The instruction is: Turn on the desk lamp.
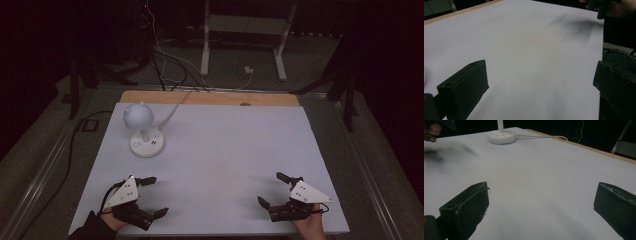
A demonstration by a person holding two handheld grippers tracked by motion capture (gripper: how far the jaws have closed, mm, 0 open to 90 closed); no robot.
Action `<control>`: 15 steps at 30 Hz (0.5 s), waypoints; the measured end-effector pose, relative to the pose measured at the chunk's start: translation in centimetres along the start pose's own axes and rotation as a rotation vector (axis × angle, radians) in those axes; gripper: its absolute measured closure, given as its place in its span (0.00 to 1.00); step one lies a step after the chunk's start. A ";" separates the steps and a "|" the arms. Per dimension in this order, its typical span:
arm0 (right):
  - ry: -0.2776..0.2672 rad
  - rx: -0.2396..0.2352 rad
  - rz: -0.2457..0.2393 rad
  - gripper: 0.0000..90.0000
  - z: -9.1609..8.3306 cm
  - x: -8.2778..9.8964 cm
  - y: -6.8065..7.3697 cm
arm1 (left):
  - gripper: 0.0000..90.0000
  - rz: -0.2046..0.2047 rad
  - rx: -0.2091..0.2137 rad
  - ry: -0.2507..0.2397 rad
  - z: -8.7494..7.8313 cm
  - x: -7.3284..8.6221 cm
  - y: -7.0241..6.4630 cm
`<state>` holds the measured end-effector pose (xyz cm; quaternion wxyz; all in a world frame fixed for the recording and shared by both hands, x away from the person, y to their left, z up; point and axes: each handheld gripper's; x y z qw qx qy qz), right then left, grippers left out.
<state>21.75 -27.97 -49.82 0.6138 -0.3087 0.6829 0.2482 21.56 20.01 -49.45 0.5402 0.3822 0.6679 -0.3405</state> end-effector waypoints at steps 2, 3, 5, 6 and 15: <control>0.000 -0.002 0.000 0.00 0.0 0.0 0.1 | 0.00 0.009 0.006 0.005 0.1 -0.2 -0.1; 0.002 -0.004 -0.005 0.00 0.1 0.0 0.1 | 0.00 0.013 0.009 0.006 0.1 -0.3 -0.2; 0.000 -0.006 0.001 0.00 0.1 0.0 0.0 | 0.00 0.005 0.015 0.004 0.2 -0.4 -0.2; -0.002 -0.006 0.006 0.00 0.0 0.0 0.0 | 0.00 0.003 0.021 0.003 0.3 -0.5 -0.3; -0.008 -0.005 -0.002 0.00 0.0 -0.2 0.2 | 0.00 0.009 0.028 -0.002 0.5 -1.6 -0.5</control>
Point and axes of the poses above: each handheld gripper's, and its own axes: z roughly forward along the jaws, x roughly out of its underside, y roughly to its left, and after that the axes turned 13 degrees about -y, right-handed
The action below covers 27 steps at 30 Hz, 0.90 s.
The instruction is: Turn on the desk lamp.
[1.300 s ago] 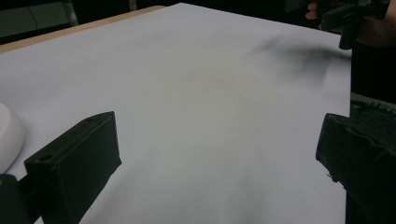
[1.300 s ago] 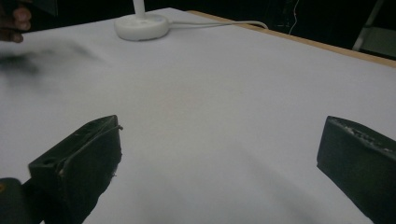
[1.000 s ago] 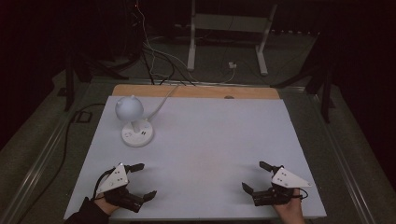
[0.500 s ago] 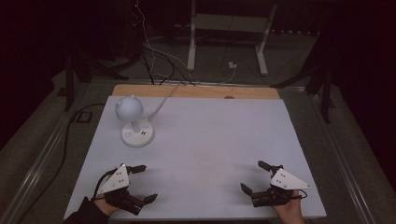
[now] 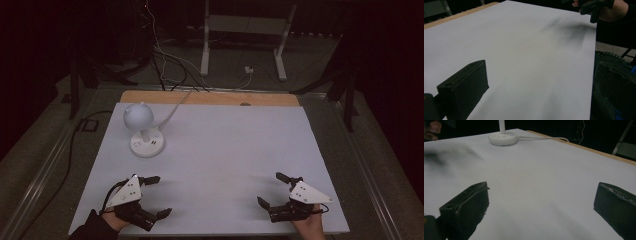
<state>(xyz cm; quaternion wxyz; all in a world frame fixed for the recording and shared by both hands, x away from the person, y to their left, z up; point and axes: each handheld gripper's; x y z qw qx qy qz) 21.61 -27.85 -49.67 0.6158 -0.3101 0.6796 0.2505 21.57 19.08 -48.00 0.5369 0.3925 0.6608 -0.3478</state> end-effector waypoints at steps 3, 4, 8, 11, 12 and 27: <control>-0.003 0.000 0.003 0.00 0.0 0.0 0.0 | 0.00 0.000 -0.009 0.000 0.1 -0.3 0.1; -0.002 0.000 0.002 0.00 0.0 0.0 0.0 | 0.00 0.004 -0.010 -0.002 0.1 -0.4 0.1; 0.001 -0.001 0.008 0.00 0.1 0.0 0.0 | 0.00 -0.002 -0.029 -0.014 0.0 -1.0 0.3; -0.006 -0.007 0.028 0.00 0.1 0.0 0.0 | 0.00 0.002 -0.051 -0.019 -0.1 -1.4 0.5; -0.008 -0.007 0.030 0.00 0.2 0.0 0.0 | 0.00 -0.003 -0.061 -0.022 -0.1 -1.5 0.5; 0.002 -0.013 0.026 0.00 0.3 0.1 0.1 | 0.00 -0.056 -0.259 -0.063 -0.2 -3.0 2.5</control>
Point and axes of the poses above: each handheld gripper's, and its own axes: z roughly forward along the jaws, x roughly out of its underside, y roughly to its left, and after that the axes turned 13 degrees about -y, right-handed
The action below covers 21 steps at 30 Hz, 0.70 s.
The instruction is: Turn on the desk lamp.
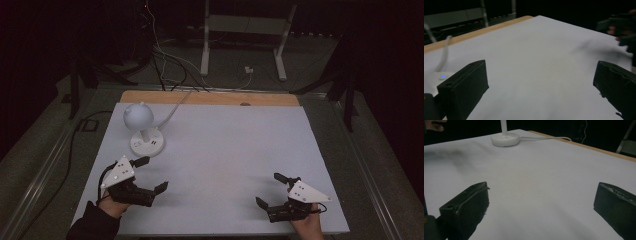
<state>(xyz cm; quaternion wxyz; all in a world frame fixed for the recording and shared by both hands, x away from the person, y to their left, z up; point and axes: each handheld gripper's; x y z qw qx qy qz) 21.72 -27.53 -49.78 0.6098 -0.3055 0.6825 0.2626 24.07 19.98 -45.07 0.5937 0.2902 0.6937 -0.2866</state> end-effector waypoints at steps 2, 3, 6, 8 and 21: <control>0.000 0.001 -0.003 0.00 0.0 0.0 0.0 | 0.00 0.001 -0.029 0.007 0.2 -0.1 0.3; -0.002 0.001 0.000 0.00 0.0 0.0 0.0 | 0.00 -0.004 -0.036 0.009 0.2 -0.1 0.4; 0.000 0.001 0.002 0.00 0.0 0.0 -0.1 | 0.00 -0.013 -0.062 0.009 0.5 -0.1 0.6; 0.000 0.003 0.001 0.00 0.0 0.0 -0.1 | 0.00 -0.019 -0.084 0.008 0.7 -0.1 0.8; -0.005 0.005 0.007 0.00 -0.1 0.0 -0.2 | 0.00 -0.051 -0.272 0.010 2.3 -0.1 1.8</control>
Point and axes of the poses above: each handheld gripper's, and its own axes: z roughly forward along the jaws, x roughly out of its underside, y roughly to its left, and after that the axes turned 13 degrees about -y, right-handed
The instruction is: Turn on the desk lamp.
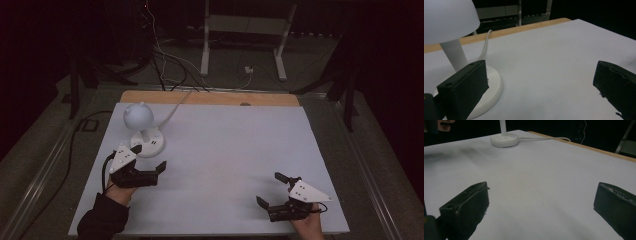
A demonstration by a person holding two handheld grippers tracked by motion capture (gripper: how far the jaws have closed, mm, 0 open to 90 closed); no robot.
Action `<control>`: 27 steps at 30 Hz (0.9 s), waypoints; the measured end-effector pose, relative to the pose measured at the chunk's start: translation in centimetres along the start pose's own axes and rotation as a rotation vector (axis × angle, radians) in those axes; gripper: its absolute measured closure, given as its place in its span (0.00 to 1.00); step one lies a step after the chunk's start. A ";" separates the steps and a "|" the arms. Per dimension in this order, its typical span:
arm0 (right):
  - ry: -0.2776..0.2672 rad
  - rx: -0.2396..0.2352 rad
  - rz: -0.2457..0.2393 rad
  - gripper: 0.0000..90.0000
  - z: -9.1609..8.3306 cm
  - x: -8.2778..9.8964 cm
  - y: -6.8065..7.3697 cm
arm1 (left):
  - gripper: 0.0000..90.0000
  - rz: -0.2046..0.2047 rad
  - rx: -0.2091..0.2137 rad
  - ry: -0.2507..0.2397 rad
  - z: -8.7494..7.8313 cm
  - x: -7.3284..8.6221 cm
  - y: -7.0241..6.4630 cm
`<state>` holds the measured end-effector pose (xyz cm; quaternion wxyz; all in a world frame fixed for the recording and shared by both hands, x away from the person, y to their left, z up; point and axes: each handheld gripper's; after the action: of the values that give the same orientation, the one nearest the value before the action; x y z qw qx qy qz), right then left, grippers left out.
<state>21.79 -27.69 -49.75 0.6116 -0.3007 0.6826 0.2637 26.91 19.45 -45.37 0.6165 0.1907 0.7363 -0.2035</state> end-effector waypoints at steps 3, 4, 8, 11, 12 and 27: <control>0.003 -0.001 -0.004 0.00 0.0 0.0 0.0 | 0.00 -0.006 -0.039 0.002 0.4 0.1 0.1; 0.002 -0.001 -0.004 0.00 0.0 0.0 0.0 | 0.00 -0.010 -0.052 -0.004 0.5 0.1 0.2; 0.005 0.000 0.000 0.00 0.0 0.0 0.0 | 0.00 -0.003 -0.128 0.010 1.1 0.3 0.4; 0.008 0.001 0.004 0.00 0.1 0.1 -0.1 | 0.00 -0.023 -0.169 0.005 1.5 0.5 0.6; 0.008 0.000 0.006 0.00 0.0 0.1 -0.1 | 0.00 -0.028 -0.178 0.007 1.6 0.5 0.6; 0.007 -0.001 0.009 0.00 0.1 0.1 -0.1 | 0.00 -0.084 -0.321 0.079 4.0 1.3 1.0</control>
<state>21.92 -27.75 -49.89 0.6078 -0.2989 0.6861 0.2655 30.48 18.18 -47.32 0.6006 0.0668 0.7903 -0.1013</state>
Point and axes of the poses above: each handheld gripper's, and its own axes: z roughly forward along the jaws, x roughly out of its underside, y roughly to its left, and after that the axes turned 13 degrees about -y, right-handed
